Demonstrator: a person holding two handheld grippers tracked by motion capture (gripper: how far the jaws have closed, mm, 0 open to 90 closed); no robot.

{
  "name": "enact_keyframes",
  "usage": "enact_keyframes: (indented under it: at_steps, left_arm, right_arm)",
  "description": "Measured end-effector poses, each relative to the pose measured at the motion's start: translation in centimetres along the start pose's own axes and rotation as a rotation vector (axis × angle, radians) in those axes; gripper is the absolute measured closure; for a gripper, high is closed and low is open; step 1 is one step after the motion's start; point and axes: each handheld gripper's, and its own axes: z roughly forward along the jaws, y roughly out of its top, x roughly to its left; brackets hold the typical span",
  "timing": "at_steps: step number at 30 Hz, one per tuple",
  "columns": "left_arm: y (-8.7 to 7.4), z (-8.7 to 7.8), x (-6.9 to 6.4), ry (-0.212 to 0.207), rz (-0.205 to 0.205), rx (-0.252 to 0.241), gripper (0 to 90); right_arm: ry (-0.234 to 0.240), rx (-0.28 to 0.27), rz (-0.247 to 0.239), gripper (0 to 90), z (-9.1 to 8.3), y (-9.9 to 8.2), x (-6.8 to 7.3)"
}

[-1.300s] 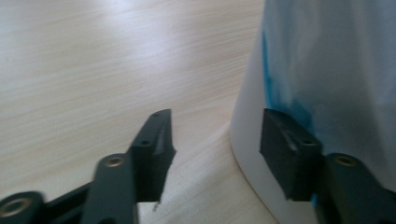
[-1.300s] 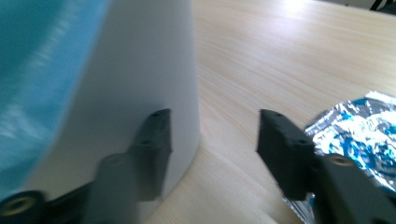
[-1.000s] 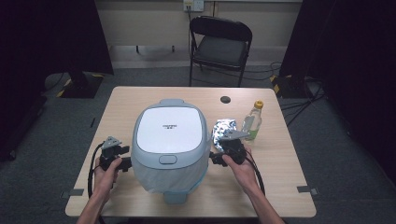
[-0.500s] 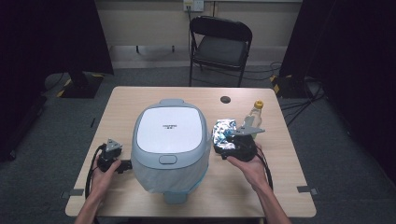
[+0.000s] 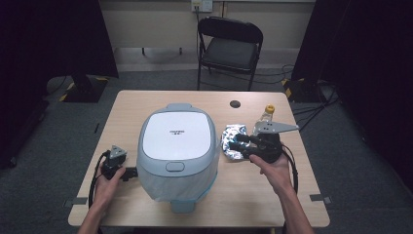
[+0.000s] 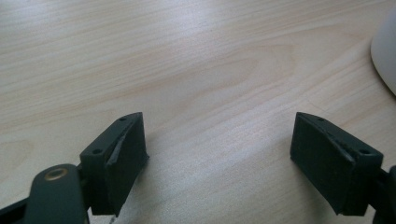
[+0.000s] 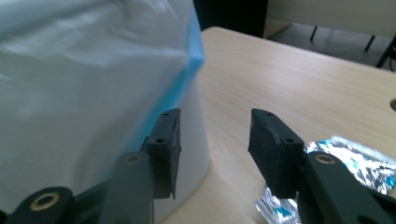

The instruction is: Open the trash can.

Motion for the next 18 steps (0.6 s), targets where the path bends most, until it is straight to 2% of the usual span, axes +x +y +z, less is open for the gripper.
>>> enact_keyframes:
  at_steps: [4, 8, 11, 15, 18]
  left_arm:
    - [0.0, 0.0, 0.0, 0.000, 0.000, 0.000, 18.0]
    - [0.0, 0.0, 0.0, 0.001, 0.000, 0.000, 18.0]
    - [0.0, 0.0, 0.0, 0.002, 0.000, 0.000, 17.9]
    - [0.1, 0.1, -0.2, 0.013, -0.011, 0.001, 16.9]
    - [0.1, 0.1, -0.3, 0.016, -0.014, 0.004, 16.4]
  right_arm:
    - [0.025, -0.051, -0.010, 61.6, -1.2, 1.5, 1.0]
    - [0.034, -0.091, -0.021, 65.4, -1.5, 2.7, 2.1]
    - [0.054, -0.126, -0.037, 72.5, -1.8, 3.7, 2.9]
    - [0.075, -0.163, -0.085, 85.6, -2.3, 5.0, 4.5]
    - [0.114, -0.158, -0.117, 90.0, -2.2, 6.1, 6.0]
